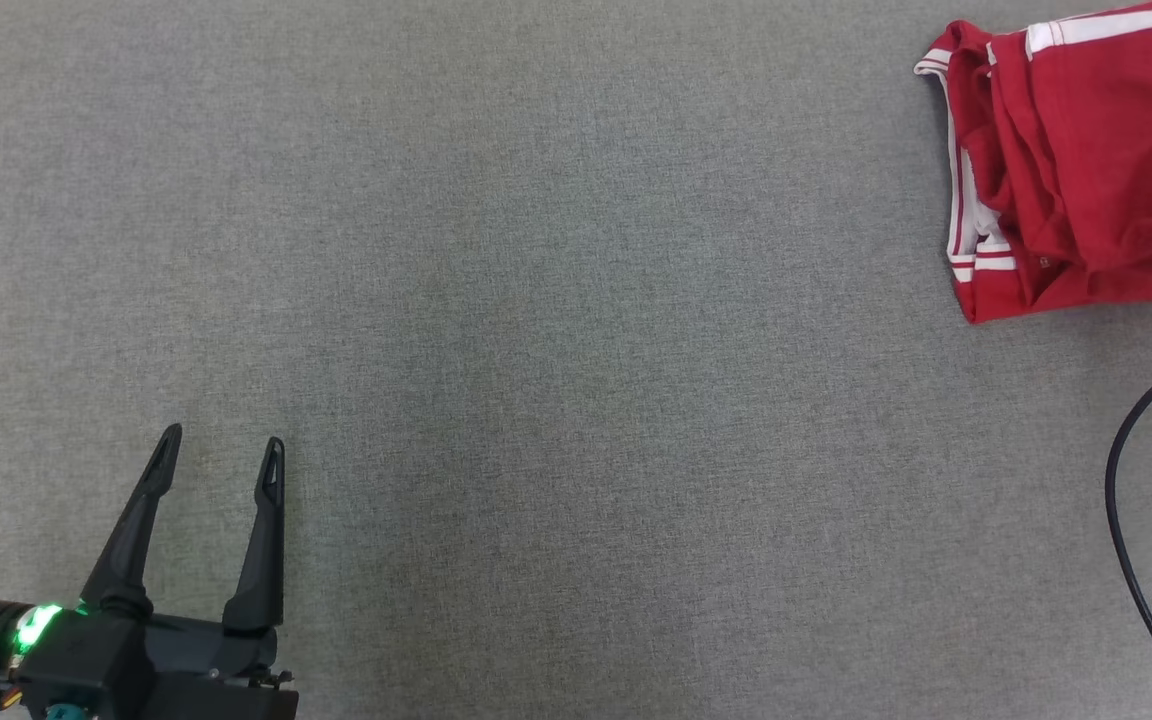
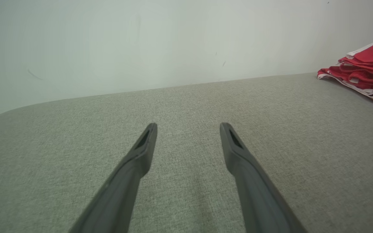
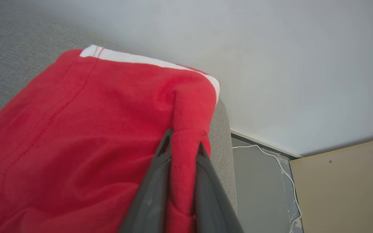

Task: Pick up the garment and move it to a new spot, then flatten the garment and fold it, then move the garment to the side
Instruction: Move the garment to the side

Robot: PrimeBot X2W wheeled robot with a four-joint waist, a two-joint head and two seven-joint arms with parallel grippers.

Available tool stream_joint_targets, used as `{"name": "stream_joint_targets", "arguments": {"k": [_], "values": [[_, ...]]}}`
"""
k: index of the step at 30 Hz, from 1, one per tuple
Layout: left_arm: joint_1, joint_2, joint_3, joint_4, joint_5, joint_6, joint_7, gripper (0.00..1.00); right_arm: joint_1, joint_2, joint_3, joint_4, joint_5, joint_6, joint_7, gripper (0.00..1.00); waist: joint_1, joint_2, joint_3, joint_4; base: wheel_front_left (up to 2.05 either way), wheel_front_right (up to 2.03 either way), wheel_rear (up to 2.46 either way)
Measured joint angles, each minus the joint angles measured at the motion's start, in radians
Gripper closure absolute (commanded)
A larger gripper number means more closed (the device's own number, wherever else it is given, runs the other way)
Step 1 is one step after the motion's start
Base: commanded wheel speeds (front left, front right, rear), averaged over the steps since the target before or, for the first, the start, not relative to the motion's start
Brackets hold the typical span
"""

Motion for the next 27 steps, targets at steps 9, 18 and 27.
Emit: {"name": "stream_joint_targets", "arguments": {"k": [9,18,27], "values": [[-0.001,-0.006,-0.004,0.014,-0.005,0.007,-0.017,0.0,-0.057,0.026,0.003,0.107,-0.047,0.0,-0.064,0.0,0.0,0.0,-0.006,0.0,0.0,0.0,0.0],[0.018,-0.029,-0.003,0.076,-0.032,0.017,-0.058,0.0,-0.057,0.116,-0.074,0.112,0.008,0.0,-0.167,0.0,-0.0001,-0.0001,-0.062,0.006,0.0,0.0,0.0],[0.062,-0.054,-0.004,0.135,-0.064,0.02,-0.089,0.0,0.042,0.188,-0.281,-0.068,-0.008,0.0,-0.182,0.0,-0.0003,-0.0002,-0.158,0.019,0.0,0.0,0.0]]}}
